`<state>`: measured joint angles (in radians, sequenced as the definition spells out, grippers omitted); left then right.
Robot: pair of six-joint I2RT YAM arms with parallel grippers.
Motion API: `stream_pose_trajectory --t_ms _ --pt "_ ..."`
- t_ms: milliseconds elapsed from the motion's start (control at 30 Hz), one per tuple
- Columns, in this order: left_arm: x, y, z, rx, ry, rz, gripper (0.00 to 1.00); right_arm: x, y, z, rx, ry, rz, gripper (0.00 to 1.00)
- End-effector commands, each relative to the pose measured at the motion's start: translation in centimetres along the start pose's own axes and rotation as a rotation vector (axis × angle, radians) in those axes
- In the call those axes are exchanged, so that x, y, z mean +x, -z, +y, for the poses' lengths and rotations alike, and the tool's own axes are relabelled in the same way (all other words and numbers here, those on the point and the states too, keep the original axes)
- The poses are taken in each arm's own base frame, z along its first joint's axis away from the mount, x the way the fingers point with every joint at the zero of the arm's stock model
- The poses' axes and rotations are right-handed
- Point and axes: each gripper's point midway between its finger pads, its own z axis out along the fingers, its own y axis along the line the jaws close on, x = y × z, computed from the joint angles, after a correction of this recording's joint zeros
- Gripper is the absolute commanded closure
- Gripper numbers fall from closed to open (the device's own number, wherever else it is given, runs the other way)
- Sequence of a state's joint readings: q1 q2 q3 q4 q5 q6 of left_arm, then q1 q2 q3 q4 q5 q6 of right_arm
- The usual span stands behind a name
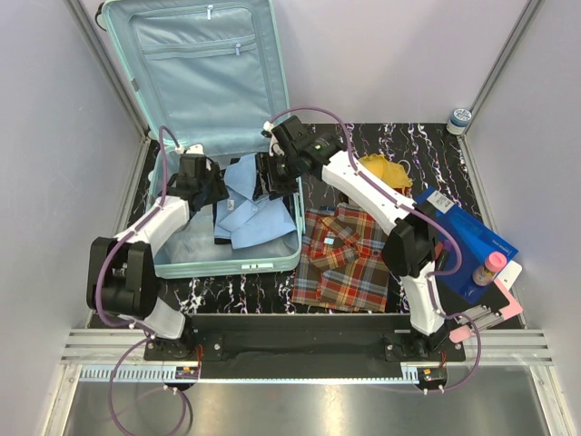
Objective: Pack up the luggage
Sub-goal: Place the clothes in the luggage, then pick up the clothes at the center of the board.
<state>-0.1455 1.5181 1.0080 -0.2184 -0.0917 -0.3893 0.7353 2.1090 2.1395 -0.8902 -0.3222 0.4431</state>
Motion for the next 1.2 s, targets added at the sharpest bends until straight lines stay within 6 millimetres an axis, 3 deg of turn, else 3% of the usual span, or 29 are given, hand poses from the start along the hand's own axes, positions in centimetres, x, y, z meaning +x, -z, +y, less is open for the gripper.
stream_pose_trajectory --t_ms 0,167,367,500,900,1000,1167 --pt "-3.0 -1.0 -1.3 0.037 0.003 -0.077 0.42 -0.7 -0.5 -0.1 -0.005 0.016 -0.004 0.43" --pt "-3.1 -2.4 -1.9 0.053 0.001 -0.061 0.57 -0.7 -1.9 -1.2 0.041 0.004 0.007 0.43" --pt "-3.8 -3.3 -3.3 0.107 0.007 -0.065 0.91 -1.1 -3.0 -4.2 0.185 -0.014 -0.013 0.43" --pt "-4.0 -3.5 -3.5 0.116 0.004 -0.072 0.99 -1.1 -3.2 -5.9 0.247 -0.028 -0.017 0.43" --pt "-4.6 -3.7 -3.7 0.120 -0.007 -0.075 1.00 0.4 -5.5 -8.7 0.269 -0.082 0.057 0.41" --pt "-4.8 -3.1 -3.6 0.119 -0.004 -0.089 1.00 0.5 -5.2 -8.3 0.250 -0.077 0.065 0.38" --pt "-5.8 -1.5 -3.4 0.111 0.010 -0.156 1.00 -1.4 -2.7 -5.8 0.186 -0.048 0.012 0.30"
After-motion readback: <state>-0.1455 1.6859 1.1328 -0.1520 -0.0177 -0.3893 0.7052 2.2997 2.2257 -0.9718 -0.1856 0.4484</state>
